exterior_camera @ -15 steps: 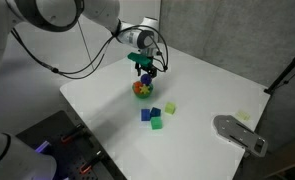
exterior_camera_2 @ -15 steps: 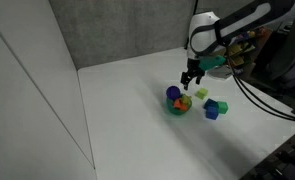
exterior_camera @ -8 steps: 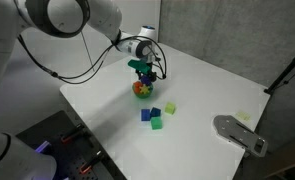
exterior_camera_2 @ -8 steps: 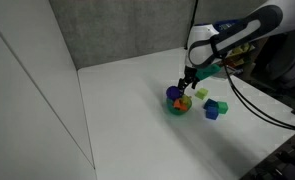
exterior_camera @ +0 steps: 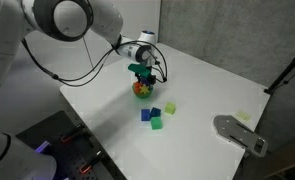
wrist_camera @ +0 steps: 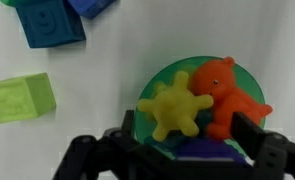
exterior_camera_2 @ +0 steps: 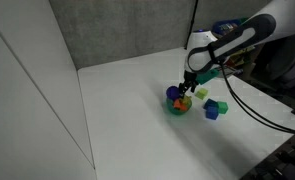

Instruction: Pick up the yellow toy from the green bowl and put it on the left blue block

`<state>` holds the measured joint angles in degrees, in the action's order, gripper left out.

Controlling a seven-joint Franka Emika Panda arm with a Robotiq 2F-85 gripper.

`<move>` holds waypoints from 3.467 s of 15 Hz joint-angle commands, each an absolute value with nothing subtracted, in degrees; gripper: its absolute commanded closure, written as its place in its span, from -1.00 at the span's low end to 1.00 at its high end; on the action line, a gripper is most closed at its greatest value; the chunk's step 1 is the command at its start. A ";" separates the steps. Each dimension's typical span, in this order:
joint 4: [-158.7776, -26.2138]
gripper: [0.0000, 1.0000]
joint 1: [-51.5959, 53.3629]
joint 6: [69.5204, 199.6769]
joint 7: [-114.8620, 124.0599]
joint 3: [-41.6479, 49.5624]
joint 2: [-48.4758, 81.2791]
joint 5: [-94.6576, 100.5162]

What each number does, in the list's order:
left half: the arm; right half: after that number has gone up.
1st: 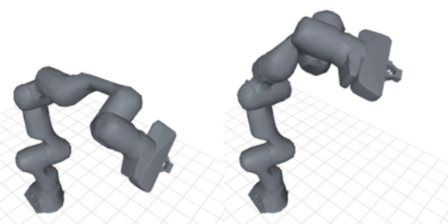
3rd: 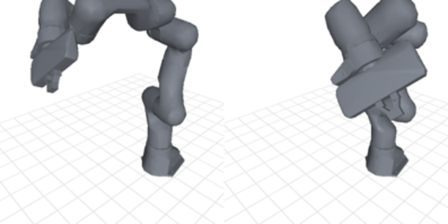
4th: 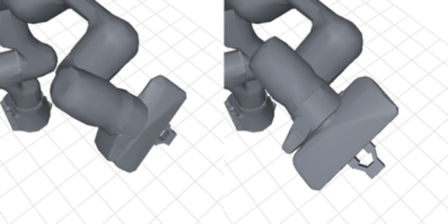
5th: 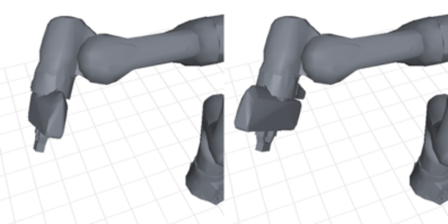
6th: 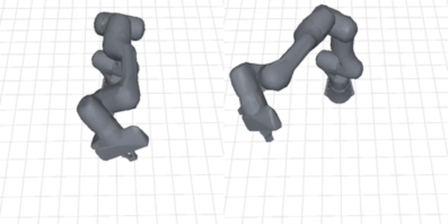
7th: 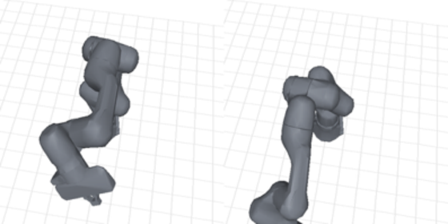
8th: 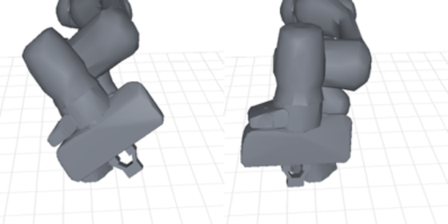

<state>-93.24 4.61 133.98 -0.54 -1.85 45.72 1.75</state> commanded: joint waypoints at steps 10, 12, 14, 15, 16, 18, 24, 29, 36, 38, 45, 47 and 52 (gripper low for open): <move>-93.39 0.94 4.53 134.41 -2.53 -2.47 45.71 2.27; -93.58 0.90 4.57 134.18 -2.69 -2.72 45.29 2.15; -93.91 0.92 4.74 134.06 -2.62 -2.88 44.66 2.19; -94.02 0.91 4.75 133.83 -2.67 -3.02 44.34 2.10; -94.19 0.91 4.85 133.64 -2.62 -3.10 43.84 2.08; -94.61 0.91 5.20 133.43 -2.32 -3.08 42.72 2.26; -96.36 0.91 6.08 133.13 -1.37 -2.54 38.06 2.69; -98.30 0.91 4.89 131.90 -1.57 -1.89 34.31 2.35; -100.92 0.91 0.23 128.47 -2.86 0.45 32.33 1.47; -101.29 0.91 -1.71 126.28 -3.59 0.71 32.78 0.93; -104.21 0.91 -5.59 121.57 -6.27 1.28 34.24 1.20; -105.31 0.91 -5.46 122.46 -6.05 1.41 34.69 1.50; -107.47 0.91 -4.19 124.51 -4.59 2.08 35.03 3.08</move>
<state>-105.91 -5.11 122.86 -4.98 1.30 35.68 1.76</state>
